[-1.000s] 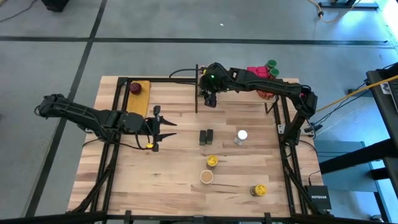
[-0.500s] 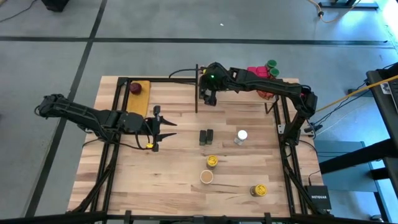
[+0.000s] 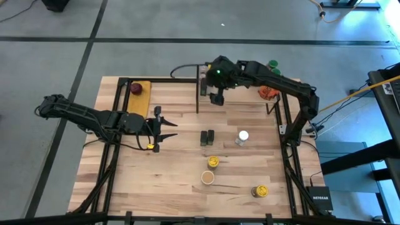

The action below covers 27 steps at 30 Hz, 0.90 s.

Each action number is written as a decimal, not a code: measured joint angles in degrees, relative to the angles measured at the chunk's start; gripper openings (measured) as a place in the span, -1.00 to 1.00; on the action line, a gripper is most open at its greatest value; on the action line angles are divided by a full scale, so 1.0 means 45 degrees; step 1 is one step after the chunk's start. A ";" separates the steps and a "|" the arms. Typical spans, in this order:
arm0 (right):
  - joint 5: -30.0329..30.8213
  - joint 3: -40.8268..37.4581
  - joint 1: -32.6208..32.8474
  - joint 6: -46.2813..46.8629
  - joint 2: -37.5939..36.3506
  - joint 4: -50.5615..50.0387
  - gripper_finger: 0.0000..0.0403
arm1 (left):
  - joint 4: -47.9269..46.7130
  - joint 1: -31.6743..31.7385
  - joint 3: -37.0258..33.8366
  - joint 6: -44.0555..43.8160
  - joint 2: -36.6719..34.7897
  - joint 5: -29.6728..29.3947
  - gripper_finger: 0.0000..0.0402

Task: Shelf spices
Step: Put the right black seasoning can on the shelf

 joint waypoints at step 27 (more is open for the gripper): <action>0.6005 -0.6067 0.0042 -0.0587 -0.0024 0.7580 0.95 | 0.0093 0.0001 0.0000 0.0010 0.0001 0.0000 -0.25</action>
